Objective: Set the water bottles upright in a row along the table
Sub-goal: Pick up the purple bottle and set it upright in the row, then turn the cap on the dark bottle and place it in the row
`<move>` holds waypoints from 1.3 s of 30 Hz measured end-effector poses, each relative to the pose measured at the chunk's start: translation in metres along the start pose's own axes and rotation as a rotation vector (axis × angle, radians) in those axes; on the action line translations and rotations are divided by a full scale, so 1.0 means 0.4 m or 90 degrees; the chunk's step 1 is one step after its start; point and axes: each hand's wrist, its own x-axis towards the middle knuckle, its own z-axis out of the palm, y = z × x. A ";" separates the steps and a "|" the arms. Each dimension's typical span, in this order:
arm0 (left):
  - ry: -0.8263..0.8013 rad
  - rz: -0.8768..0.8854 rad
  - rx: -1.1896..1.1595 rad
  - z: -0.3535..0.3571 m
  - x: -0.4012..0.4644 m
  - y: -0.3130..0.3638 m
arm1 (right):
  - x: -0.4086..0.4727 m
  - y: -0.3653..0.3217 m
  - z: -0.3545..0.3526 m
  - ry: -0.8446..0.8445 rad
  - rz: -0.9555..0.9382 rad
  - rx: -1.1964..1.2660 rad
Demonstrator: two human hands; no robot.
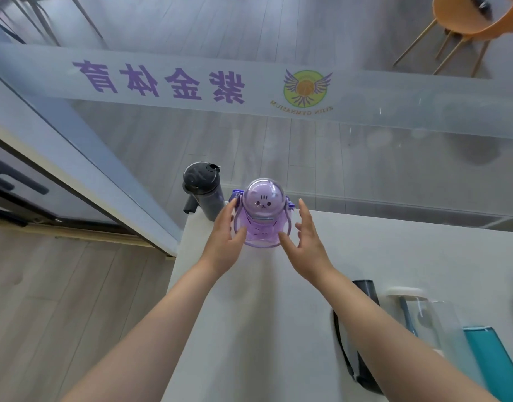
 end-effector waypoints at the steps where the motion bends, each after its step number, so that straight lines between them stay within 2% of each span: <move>1: 0.025 0.003 0.022 0.001 -0.010 0.001 | -0.017 0.005 -0.015 0.001 0.004 0.001; 6: 0.120 0.062 0.146 0.033 -0.099 0.008 | -0.139 0.056 -0.108 0.006 0.015 -0.046; 12: 0.165 0.099 0.186 0.137 -0.229 0.037 | -0.324 0.149 -0.230 0.017 0.054 -0.098; 17: 0.101 0.078 0.182 0.280 -0.349 0.032 | -0.478 0.225 -0.312 -0.023 0.091 -0.100; 26: -0.158 -0.104 0.068 0.519 -0.526 -0.016 | -0.627 0.296 -0.347 -0.104 0.011 -0.177; 35: -0.190 -0.168 0.016 0.590 -0.597 -0.034 | -0.673 0.355 -0.324 -0.152 -0.028 -0.238; 39: -0.190 -0.161 0.020 0.601 -0.602 -0.044 | -0.668 0.379 -0.317 -0.174 0.035 -0.233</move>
